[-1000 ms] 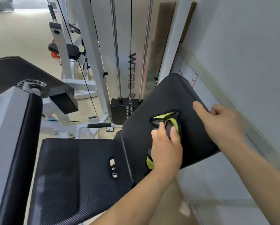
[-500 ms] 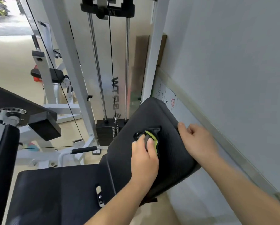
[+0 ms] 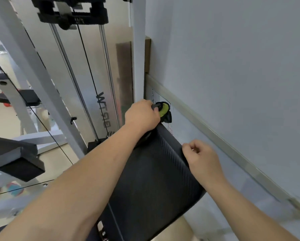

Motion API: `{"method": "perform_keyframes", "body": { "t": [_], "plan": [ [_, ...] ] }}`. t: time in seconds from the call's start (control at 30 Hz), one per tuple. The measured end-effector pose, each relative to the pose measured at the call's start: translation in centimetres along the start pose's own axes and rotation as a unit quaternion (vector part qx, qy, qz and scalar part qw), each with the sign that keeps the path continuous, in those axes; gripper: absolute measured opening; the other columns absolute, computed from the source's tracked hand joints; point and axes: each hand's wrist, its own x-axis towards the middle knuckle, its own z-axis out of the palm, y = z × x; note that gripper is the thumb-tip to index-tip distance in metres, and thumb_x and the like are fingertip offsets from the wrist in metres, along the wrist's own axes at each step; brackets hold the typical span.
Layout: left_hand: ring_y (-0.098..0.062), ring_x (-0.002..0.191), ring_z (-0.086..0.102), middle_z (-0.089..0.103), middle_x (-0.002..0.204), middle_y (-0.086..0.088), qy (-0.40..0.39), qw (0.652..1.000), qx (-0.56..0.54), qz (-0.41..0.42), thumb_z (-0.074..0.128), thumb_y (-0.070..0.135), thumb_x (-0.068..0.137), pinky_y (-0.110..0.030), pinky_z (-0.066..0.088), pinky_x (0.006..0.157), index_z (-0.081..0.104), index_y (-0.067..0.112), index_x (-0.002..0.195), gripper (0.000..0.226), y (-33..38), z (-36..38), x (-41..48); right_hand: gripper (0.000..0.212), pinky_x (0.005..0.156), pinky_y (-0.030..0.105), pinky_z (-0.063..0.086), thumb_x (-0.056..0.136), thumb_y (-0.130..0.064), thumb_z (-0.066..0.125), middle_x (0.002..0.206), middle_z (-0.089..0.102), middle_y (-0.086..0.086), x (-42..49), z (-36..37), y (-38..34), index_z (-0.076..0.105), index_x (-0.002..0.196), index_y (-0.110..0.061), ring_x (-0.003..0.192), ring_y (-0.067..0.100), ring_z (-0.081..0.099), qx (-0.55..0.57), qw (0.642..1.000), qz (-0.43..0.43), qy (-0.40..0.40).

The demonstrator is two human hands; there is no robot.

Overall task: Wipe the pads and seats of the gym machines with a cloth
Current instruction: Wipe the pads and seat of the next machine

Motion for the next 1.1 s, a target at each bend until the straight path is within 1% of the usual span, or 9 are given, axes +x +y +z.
{"method": "perform_keyframes", "body": {
  "t": [0.17, 0.33, 0.47, 0.6, 0.7, 0.83, 0.93, 1.03, 1.1],
  "plan": [
    [-0.027, 0.110, 0.054, 0.061, 0.116, -0.001, -0.003, 0.988, 0.098, 0.116, 0.045, 0.039, 0.104, -0.037, 0.046, 0.073, 0.066, 0.022, 0.120, 0.031, 2.3, -0.2, -4.1, 0.039, 0.062, 0.037, 0.040, 0.102, -0.038, 0.051, 0.065, 0.053, -0.004, -1.1, -0.2, 0.3, 0.053, 0.074, -0.012, 0.065, 0.017, 0.051, 0.055, 0.996, 0.029, 0.064],
    [-0.026, 0.083, 0.054, 0.059, 0.092, -0.002, 0.022, 0.951, -0.059, 0.304, 0.053, 0.038, 0.097, -0.039, 0.051, 0.062, 0.067, 0.014, 0.092, 0.028, 5.7, 1.8, -15.5, 0.027, 0.069, 0.037, 0.040, 0.106, -0.027, 0.043, 0.082, 0.060, 0.000, -2.1, -0.8, 1.3, 0.058, 0.090, -0.012, 0.081, 0.021, 0.055, 0.201, 0.957, 0.122, 0.168],
    [-0.022, 0.106, 0.052, 0.060, 0.108, 0.005, -0.048, 0.964, -0.024, 0.261, 0.049, 0.050, 0.100, -0.039, 0.051, 0.075, 0.068, 0.026, 0.116, 0.034, 3.8, 0.8, -10.6, 0.034, 0.067, 0.038, 0.047, 0.104, -0.034, 0.049, 0.073, 0.054, 0.003, -4.9, -1.4, 3.8, 0.056, 0.077, -0.013, 0.071, 0.022, 0.054, 0.216, 0.959, 0.172, 0.060],
    [-0.029, 0.118, 0.048, 0.060, 0.110, -0.003, -0.036, 0.984, 0.078, 0.154, 0.041, 0.048, 0.101, -0.037, 0.041, 0.071, 0.068, 0.021, 0.113, 0.039, 4.9, 0.5, -7.2, 0.036, 0.069, 0.041, 0.056, 0.104, -0.035, 0.051, 0.069, 0.063, 0.004, -7.0, -2.7, 4.2, 0.062, 0.081, -0.010, 0.068, 0.021, 0.064, 0.189, 0.963, 0.192, 0.002],
    [-0.029, 0.119, 0.047, 0.062, 0.110, -0.002, -0.011, 0.973, 0.130, 0.189, 0.042, 0.043, 0.104, -0.036, 0.037, 0.070, 0.066, 0.019, 0.114, 0.036, 6.4, 0.9, -10.2, 0.034, 0.068, 0.040, 0.055, 0.104, -0.034, 0.050, 0.072, 0.065, 0.006, -8.3, -3.1, 4.9, 0.067, 0.090, -0.009, 0.066, 0.022, 0.063, 0.224, 0.951, 0.210, 0.028],
    [-0.029, 0.110, 0.047, 0.059, 0.114, -0.001, 0.013, 0.965, 0.044, 0.260, 0.049, 0.043, 0.103, -0.040, 0.047, 0.069, 0.062, 0.018, 0.114, 0.030, 8.0, 2.0, -17.4, 0.038, 0.063, 0.039, 0.053, 0.108, -0.033, 0.046, 0.072, 0.063, 0.014, -9.8, -3.1, 5.4, 0.068, 0.099, -0.004, 0.065, 0.027, 0.060, 0.281, 0.926, 0.243, 0.066],
    [-0.031, 0.094, 0.048, 0.060, 0.113, -0.004, 0.001, 0.937, 0.037, 0.346, 0.069, 0.030, 0.091, -0.037, 0.043, 0.052, 0.064, 0.015, 0.104, 0.021, 7.6, 4.0, -22.5, 0.030, 0.071, 0.047, 0.061, 0.104, -0.026, 0.048, 0.083, 0.070, 0.026, -11.1, -2.8, 6.2, 0.070, 0.102, -0.005, 0.071, 0.030, 0.064, 0.327, 0.898, 0.288, 0.061],
    [-0.029, 0.080, 0.045, 0.063, 0.116, -0.008, -0.024, 0.890, 0.147, 0.431, 0.060, 0.007, 0.077, -0.035, 0.037, 0.049, 0.063, 0.012, 0.096, 0.019, 3.3, 6.6, -26.3, 0.016, 0.062, 0.037, 0.054, 0.102, -0.015, 0.050, 0.078, 0.064, 0.015, -13.5, -2.6, 7.9, 0.065, 0.099, -0.010, 0.066, 0.025, 0.058, 0.313, 0.892, 0.324, 0.039],
    [-0.029, 0.082, 0.048, 0.061, 0.121, -0.004, -0.071, 0.853, 0.252, 0.451, 0.062, 0.011, 0.075, -0.034, 0.036, 0.052, 0.066, 0.015, 0.098, 0.024, -0.4, 7.7, -28.7, 0.013, 0.058, 0.034, 0.050, 0.102, -0.012, 0.050, 0.076, 0.060, 0.010, -15.4, -2.8, 9.3, 0.063, 0.097, -0.010, 0.062, 0.023, 0.055, 0.304, 0.890, 0.339, 0.027]
  ]
}}
